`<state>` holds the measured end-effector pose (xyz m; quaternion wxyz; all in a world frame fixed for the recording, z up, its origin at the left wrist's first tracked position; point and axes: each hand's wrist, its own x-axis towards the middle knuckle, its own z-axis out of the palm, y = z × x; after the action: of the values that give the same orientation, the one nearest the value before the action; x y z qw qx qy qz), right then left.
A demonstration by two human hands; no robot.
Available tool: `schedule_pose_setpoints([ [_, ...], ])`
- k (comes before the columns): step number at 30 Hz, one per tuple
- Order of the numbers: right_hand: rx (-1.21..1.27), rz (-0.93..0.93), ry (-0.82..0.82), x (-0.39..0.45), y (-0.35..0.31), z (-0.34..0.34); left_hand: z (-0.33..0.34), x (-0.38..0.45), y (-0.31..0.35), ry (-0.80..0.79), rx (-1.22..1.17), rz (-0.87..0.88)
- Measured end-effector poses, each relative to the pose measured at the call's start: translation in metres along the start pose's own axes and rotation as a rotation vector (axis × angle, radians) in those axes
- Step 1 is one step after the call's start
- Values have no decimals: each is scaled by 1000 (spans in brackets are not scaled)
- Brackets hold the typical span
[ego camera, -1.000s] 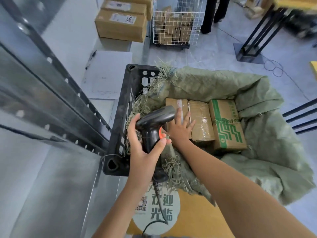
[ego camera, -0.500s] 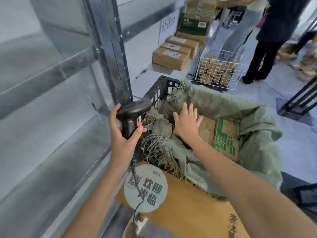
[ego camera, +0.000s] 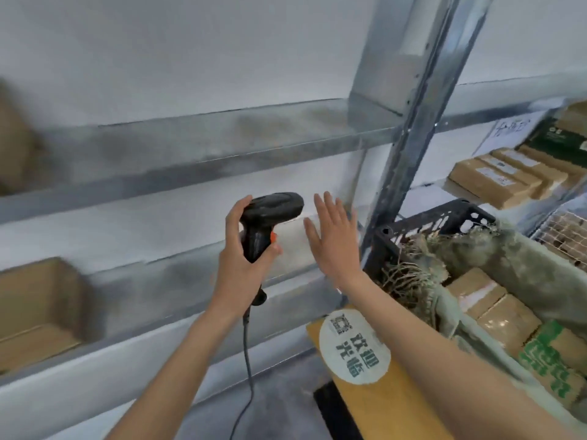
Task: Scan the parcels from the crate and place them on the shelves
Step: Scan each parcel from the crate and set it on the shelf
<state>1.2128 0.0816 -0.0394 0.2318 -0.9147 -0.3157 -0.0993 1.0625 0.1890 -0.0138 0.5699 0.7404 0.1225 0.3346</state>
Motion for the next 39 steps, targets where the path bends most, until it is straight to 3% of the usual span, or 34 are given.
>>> schedule_pose_setpoints([
  [7, 126, -239, -135, -5, -137, 64, -128, -43, -6, 246, 80, -40],
  [17, 216, -490, -320, -37, -326, 139, -288, -94, -15, 473, 145, -132],
  [26, 308, -773, -441, -81, -495, 177, -417, -152, -1, 721, 305, -92],
  [39, 279, -1081, -642, -191, -690, 239, -549, -295, 21, 1183, 459, -186],
])
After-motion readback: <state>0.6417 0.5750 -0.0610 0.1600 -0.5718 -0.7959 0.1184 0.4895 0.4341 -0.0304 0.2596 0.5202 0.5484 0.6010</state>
